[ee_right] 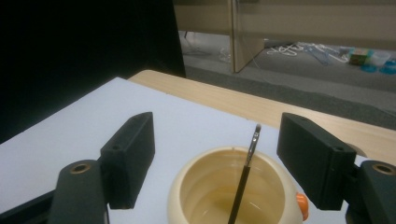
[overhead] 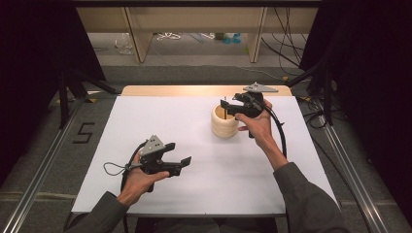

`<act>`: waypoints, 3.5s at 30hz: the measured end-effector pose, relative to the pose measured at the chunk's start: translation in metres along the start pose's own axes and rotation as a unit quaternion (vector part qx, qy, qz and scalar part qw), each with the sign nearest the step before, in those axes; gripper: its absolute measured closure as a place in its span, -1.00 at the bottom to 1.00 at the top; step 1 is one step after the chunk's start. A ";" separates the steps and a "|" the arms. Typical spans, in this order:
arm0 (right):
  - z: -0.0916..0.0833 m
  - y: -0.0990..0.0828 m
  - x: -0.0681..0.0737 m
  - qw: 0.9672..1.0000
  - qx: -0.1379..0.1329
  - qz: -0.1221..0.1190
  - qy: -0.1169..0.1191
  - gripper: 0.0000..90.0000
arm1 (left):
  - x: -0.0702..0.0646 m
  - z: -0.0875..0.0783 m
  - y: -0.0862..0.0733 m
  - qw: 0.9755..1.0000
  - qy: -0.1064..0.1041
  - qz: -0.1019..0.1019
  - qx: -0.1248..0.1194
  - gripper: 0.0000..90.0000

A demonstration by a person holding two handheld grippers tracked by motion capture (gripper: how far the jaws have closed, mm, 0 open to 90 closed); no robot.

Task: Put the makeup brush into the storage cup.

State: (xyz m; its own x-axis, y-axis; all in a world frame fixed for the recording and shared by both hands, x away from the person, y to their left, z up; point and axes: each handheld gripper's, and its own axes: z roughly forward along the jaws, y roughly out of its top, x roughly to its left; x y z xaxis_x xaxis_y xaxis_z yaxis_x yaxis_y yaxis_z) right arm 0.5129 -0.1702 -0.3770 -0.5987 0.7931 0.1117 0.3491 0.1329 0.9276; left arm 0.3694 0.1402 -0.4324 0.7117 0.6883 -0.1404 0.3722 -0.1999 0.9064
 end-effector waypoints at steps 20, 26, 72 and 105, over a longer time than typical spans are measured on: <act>-0.035 -0.022 0.026 0.999 -0.011 -0.007 0.032 -0.59 | 0.001 -0.001 0.000 1.000 0.002 -0.005 -0.005 -0.59; -0.042 -0.029 0.024 0.999 -0.012 -0.006 0.030 -0.61 | 0.001 -0.001 0.001 1.000 0.003 -0.002 -0.005 -0.59; -0.083 -0.070 0.028 0.999 -0.003 0.010 0.042 -0.64 | 0.001 -0.004 0.001 1.000 0.006 -0.004 -0.011 -0.60; -0.117 -0.095 0.042 0.999 -0.001 0.023 0.046 -0.65 | 0.002 -0.008 0.000 1.000 0.014 -0.008 -0.016 -0.60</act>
State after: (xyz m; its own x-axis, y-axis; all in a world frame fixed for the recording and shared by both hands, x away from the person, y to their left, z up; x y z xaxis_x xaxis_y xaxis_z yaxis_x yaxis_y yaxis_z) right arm 0.3699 -0.2193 -0.4184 -0.6467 0.7398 0.1858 0.3754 0.0966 0.9218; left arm 0.3658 0.1468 -0.4292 0.6892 0.7100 -0.1445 0.3642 -0.1671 0.9162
